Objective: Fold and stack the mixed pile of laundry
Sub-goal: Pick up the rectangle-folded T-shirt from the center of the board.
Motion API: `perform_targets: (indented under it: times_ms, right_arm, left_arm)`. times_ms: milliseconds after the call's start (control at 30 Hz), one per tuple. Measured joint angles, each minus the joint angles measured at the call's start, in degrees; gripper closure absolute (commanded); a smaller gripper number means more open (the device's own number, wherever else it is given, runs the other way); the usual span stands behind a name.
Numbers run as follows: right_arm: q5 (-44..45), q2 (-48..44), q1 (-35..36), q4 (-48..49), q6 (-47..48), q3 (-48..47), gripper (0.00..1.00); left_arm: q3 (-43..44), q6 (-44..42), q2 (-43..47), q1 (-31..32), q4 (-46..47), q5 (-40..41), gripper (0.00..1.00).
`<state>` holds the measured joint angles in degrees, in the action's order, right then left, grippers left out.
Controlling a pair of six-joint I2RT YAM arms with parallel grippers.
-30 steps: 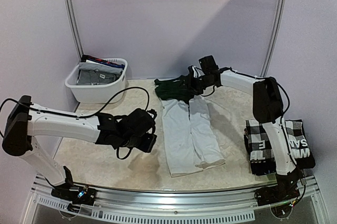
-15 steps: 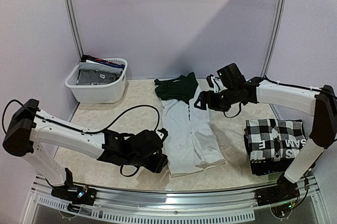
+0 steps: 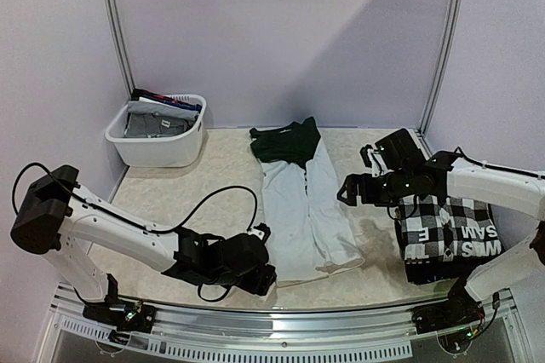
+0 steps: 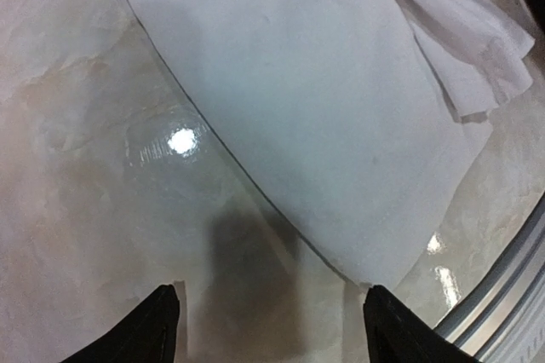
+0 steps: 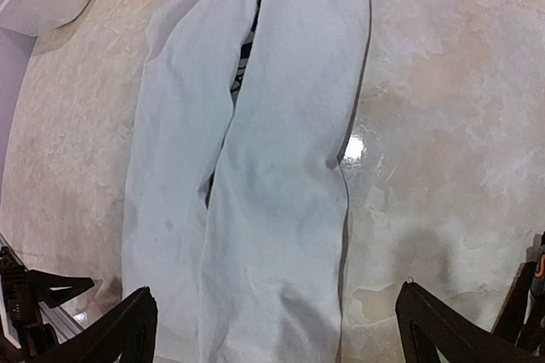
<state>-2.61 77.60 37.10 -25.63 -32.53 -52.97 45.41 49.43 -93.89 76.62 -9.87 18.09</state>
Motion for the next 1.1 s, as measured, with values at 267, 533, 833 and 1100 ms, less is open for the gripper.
perform_targets:
  times_ms: [267, 533, 833, 1100]
  right_arm:
    - [0.61, -1.29, 0.00, -0.98, -0.28, 2.95, 0.01]
    - [0.61, -1.42, 0.00, -1.01, -0.61, 3.15, 0.01]
    - [0.66, -1.42, 0.00, -1.01, -0.63, 3.52, 0.01]
    - [0.63, -1.42, 0.00, -1.01, -0.66, 3.96, 0.01]
  left_arm:
    - [-1.01, 3.02, -2.01, 0.63, 2.75, 0.42, 0.24]
    - [-0.87, 3.96, -2.84, 0.63, 4.92, 0.63, 0.24]
    - [-0.83, 7.13, -1.22, 0.83, 0.76, 1.70, 0.21]
    - [-0.74, 9.05, -0.07, 0.98, -0.81, 2.95, 0.11]
